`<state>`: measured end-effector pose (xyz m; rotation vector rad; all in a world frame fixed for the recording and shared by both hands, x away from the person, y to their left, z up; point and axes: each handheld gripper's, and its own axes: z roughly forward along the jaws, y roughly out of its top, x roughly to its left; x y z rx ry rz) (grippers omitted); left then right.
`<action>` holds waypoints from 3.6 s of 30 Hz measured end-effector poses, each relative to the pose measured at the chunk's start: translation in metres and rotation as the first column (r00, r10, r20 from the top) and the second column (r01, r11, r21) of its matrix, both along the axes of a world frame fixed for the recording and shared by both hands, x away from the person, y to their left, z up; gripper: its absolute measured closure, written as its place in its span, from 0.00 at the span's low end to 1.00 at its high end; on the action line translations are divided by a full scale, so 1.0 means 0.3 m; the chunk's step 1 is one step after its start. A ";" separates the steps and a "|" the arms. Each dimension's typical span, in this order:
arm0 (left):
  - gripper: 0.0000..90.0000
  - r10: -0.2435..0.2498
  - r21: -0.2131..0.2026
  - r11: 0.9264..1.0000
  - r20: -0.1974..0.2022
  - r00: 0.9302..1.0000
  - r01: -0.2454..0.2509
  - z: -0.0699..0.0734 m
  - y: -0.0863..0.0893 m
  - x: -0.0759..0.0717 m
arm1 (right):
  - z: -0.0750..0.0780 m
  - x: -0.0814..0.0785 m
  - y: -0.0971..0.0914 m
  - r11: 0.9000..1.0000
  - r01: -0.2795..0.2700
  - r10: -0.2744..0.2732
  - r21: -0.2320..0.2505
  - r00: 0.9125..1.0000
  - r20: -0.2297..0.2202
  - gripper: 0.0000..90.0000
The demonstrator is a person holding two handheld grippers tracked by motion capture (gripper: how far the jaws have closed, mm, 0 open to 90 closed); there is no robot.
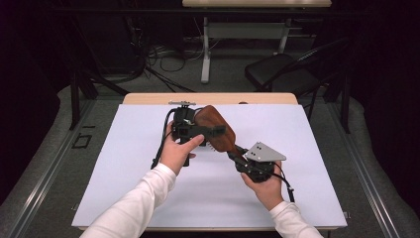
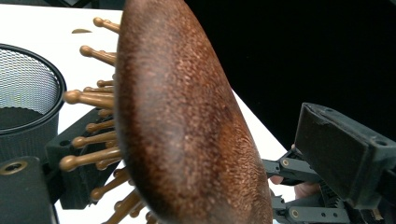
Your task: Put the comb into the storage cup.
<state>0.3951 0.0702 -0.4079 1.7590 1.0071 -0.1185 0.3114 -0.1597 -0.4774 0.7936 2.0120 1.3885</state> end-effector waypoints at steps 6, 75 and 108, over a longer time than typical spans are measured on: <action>0.11 -0.002 0.000 1.000 -0.010 1.000 0.002 -0.002 -0.004 -0.001 | -0.002 0.000 0.003 1.000 -0.001 0.001 -0.001 1.000 -0.001 0.80; 0.44 0.037 -0.097 0.994 -0.111 0.993 -0.048 -0.014 0.042 0.014 | -0.020 0.009 -0.006 0.998 -0.025 0.026 0.051 1.000 -0.010 0.80; 0.51 0.043 -0.166 0.983 -0.219 0.975 -0.081 -0.021 0.060 0.013 | -0.029 0.005 0.002 0.999 -0.027 0.027 0.038 1.000 0.005 0.80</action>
